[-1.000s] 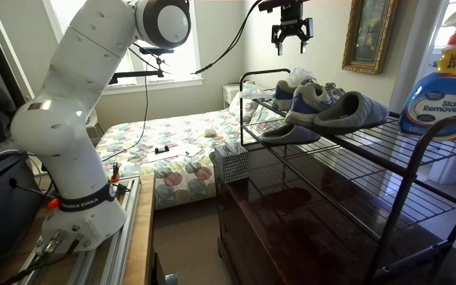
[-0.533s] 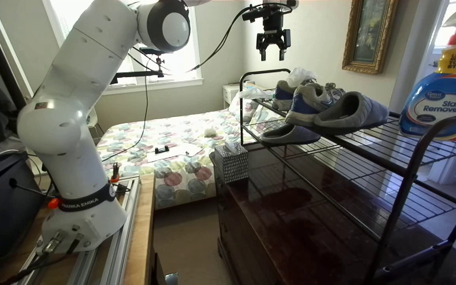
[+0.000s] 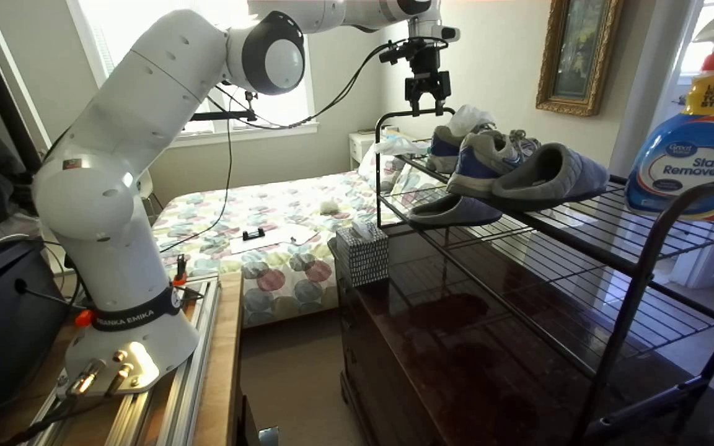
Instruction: Remove a napkin from the napkin box, put it in the left shoe on the top rack and put the green bottle in the right shoe on the top rack
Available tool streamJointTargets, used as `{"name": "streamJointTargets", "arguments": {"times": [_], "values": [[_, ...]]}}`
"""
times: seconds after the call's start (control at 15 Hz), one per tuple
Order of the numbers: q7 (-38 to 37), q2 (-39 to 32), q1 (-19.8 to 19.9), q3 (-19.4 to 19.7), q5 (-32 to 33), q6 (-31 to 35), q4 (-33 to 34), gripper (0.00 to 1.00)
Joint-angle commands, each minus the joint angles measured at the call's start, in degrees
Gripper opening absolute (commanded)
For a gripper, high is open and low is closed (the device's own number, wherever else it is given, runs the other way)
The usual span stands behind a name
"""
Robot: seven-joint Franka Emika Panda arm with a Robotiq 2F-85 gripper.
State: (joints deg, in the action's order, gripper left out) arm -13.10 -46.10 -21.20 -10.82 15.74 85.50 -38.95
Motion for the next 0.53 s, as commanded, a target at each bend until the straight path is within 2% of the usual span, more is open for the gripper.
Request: {"name": "streamJointTargets", "arguments": {"times": [0.0, 0.47], "values": [[-4.52, -2.81, -1.97, 2.43, 3.24, 2.54, -0.03, 1.00], [-5.90, -6.04, -0.95, 3.18, 1.24, 1.24, 1.69, 1.00]]}}
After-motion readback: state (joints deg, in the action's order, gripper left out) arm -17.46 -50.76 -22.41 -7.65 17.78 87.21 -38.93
